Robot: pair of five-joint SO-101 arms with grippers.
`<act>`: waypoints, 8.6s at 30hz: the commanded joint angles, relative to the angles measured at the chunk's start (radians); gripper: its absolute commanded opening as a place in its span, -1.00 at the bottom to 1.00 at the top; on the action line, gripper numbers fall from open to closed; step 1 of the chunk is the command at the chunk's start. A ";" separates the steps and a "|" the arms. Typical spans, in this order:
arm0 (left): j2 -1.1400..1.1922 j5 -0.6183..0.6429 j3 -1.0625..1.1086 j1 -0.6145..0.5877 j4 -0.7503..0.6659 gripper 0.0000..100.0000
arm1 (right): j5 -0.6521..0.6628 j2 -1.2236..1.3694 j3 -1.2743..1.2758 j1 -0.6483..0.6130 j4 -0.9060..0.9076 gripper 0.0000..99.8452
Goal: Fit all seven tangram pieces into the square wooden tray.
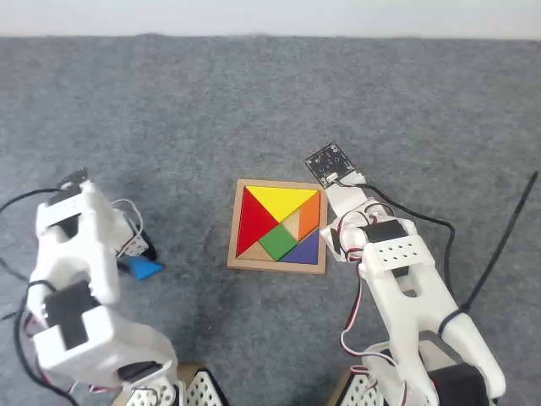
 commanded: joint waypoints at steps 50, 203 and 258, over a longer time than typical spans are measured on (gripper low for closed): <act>-0.058 -0.184 0.097 0.094 -0.074 -0.53 | -0.003 -0.047 0.038 0.012 -0.094 -0.99; -0.331 -0.279 0.220 0.048 -0.167 -0.59 | -0.003 -0.058 0.038 0.005 -0.087 -0.99; -0.603 -0.120 0.458 0.046 -0.293 -0.76 | -0.003 -0.058 0.040 0.005 -0.087 -0.99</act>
